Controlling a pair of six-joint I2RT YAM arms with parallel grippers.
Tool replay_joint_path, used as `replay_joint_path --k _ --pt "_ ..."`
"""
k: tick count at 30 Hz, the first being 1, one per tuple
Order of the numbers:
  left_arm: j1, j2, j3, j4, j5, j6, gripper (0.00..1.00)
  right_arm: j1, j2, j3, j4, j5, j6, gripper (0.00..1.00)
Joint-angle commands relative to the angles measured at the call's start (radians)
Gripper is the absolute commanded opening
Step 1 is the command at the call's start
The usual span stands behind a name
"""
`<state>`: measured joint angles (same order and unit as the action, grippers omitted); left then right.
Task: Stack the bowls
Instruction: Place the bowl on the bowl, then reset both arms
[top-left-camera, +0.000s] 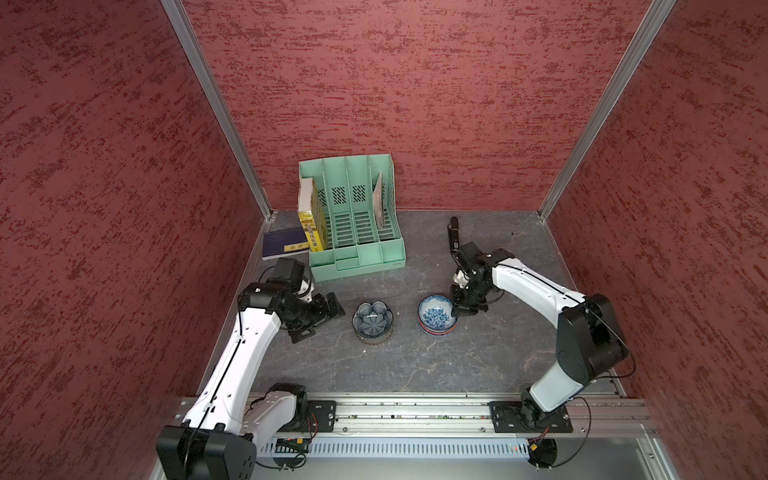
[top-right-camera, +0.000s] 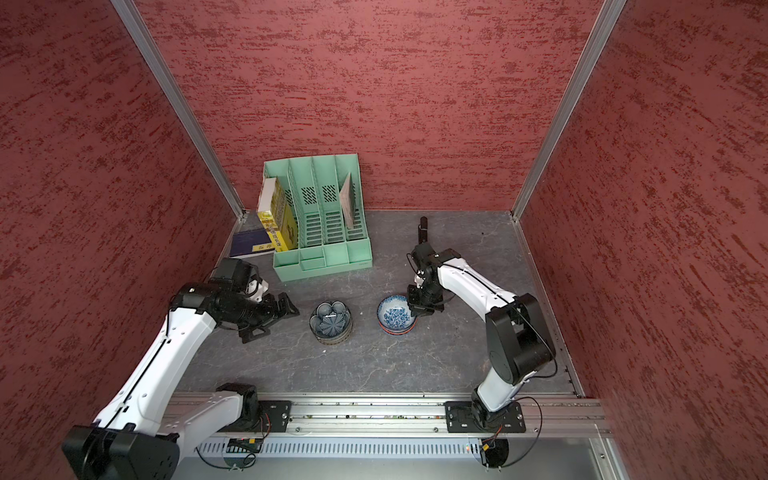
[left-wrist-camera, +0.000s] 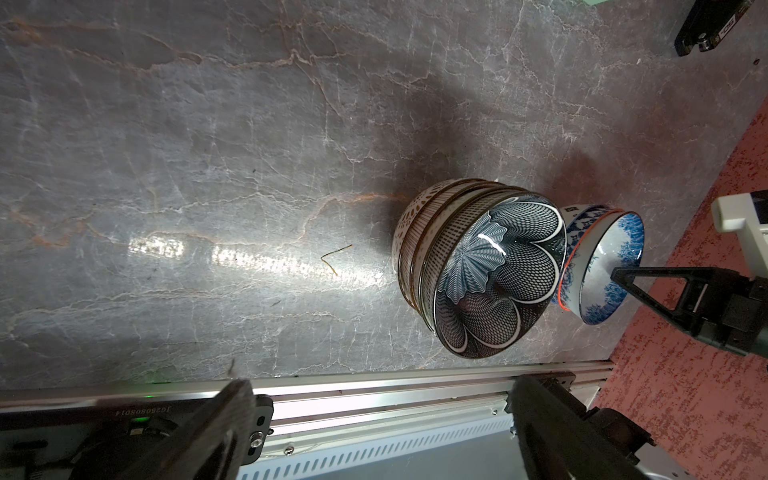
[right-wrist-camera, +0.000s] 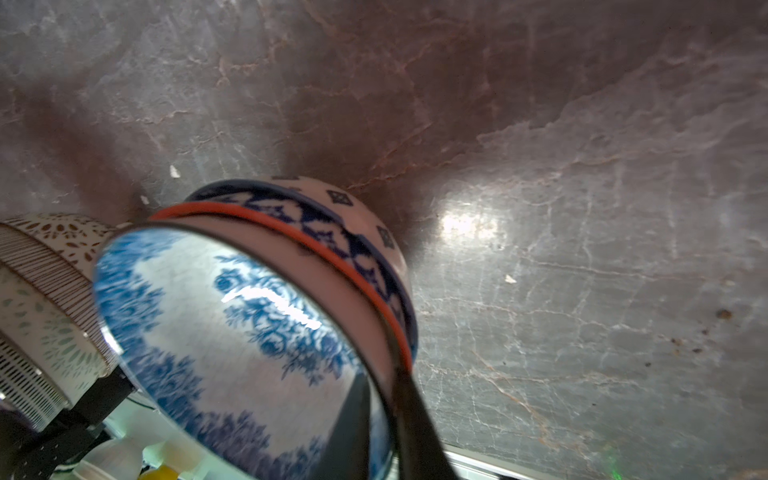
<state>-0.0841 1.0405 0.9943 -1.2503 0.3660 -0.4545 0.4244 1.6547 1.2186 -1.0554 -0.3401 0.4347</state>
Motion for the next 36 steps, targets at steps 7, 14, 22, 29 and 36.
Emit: replay_joint_path --k 7,14,22,29,36 --pt "0.008 -0.006 -0.013 0.022 0.013 0.019 1.0 -0.006 -0.051 -0.006 0.01 -0.03 -0.017 0.48" --pt "0.007 -0.021 -0.01 0.023 -0.015 0.003 1.0 -0.006 -0.094 0.005 -0.004 -0.013 -0.025 0.51" --pt "0.007 -0.164 -0.07 0.35 -0.386 -0.015 1.0 -0.006 -0.277 0.093 0.114 0.333 0.001 0.72" --pt "0.022 -0.287 -0.373 0.953 -0.556 0.131 1.0 -0.021 -0.578 -0.209 0.61 0.877 -0.012 0.98" --pt "0.045 -0.143 -0.642 1.447 -0.678 0.251 1.0 -0.098 -0.581 -0.539 0.91 1.187 -0.116 0.98"
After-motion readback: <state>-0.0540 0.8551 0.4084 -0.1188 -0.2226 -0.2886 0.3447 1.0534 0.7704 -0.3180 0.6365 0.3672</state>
